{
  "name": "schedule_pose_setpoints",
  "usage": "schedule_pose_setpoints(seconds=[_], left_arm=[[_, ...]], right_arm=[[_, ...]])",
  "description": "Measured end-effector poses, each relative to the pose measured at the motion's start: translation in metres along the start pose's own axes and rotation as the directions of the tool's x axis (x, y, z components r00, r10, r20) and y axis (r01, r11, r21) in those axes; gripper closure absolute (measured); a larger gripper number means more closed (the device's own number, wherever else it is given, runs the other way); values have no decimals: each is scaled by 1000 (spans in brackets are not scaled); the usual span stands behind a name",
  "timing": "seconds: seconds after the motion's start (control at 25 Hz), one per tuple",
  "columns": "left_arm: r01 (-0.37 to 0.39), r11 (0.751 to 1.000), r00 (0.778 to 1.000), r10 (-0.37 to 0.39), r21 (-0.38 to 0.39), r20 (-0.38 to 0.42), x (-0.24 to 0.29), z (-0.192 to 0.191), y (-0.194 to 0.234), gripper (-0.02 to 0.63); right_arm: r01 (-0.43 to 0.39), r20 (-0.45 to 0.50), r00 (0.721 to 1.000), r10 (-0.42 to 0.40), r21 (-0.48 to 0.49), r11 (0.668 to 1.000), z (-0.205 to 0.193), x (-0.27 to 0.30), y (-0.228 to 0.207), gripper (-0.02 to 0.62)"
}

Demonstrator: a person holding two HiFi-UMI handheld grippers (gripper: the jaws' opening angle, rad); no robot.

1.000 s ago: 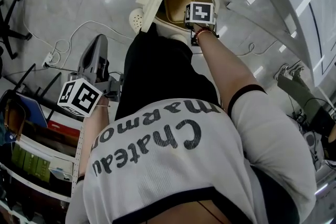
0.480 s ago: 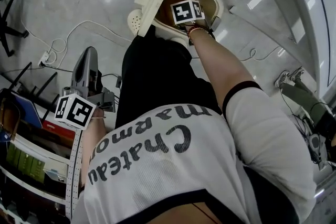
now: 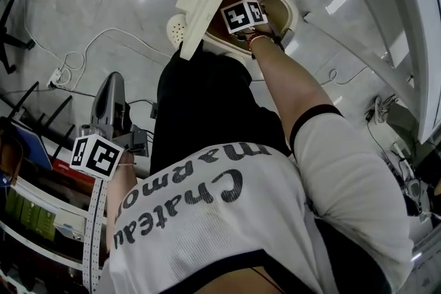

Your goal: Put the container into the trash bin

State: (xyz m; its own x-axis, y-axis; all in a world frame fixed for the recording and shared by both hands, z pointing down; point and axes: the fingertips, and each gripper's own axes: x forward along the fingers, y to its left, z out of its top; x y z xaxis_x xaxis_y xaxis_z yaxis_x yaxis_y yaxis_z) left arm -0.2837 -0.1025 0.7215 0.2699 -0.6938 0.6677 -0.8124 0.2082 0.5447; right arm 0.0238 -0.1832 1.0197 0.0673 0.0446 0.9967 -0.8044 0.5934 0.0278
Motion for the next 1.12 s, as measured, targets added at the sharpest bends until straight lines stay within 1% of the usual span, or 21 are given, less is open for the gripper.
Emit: schedule_pose_setpoints(seconds=[0.12,0.24,0.28,0.4,0.6,0.76,0.92,1.12], left_arm=[[-8,1000,1000,8,0,1,3,1,6,584],[-11,1000,1000,11,-2,-2,4,1,9,584],[-12,1000,1000,12,-2,-6,4,-1,10,583],[-14,1000,1000,14,-5,-17,7,-4,14,584],[-6,1000,1000,6,-9,-30,11,0,12,584],[7,1000,999,-8,-12,-31,8,11,1,583],[32,999,999,-33,-14,-24,2,24,-17,584],[79,997,997,-79,2,19,-6,50,-49,584]], right_arm=[[21,-11,1000,-22,-20,1000,2,9,-3,561],[76,-41,996,-78,-41,996,-3,29,-15,561],[78,-46,996,-80,-44,996,-4,32,-16,561],[29,-31,999,-30,-22,999,3,26,-7,561],[33,-25,999,-32,53,998,4,23,-12,560],[47,-5,999,-46,99,994,8,7,-17,560],[30,21,999,-33,104,994,14,-29,-15,560],[12,68,997,-21,135,991,12,-75,-16,561]])
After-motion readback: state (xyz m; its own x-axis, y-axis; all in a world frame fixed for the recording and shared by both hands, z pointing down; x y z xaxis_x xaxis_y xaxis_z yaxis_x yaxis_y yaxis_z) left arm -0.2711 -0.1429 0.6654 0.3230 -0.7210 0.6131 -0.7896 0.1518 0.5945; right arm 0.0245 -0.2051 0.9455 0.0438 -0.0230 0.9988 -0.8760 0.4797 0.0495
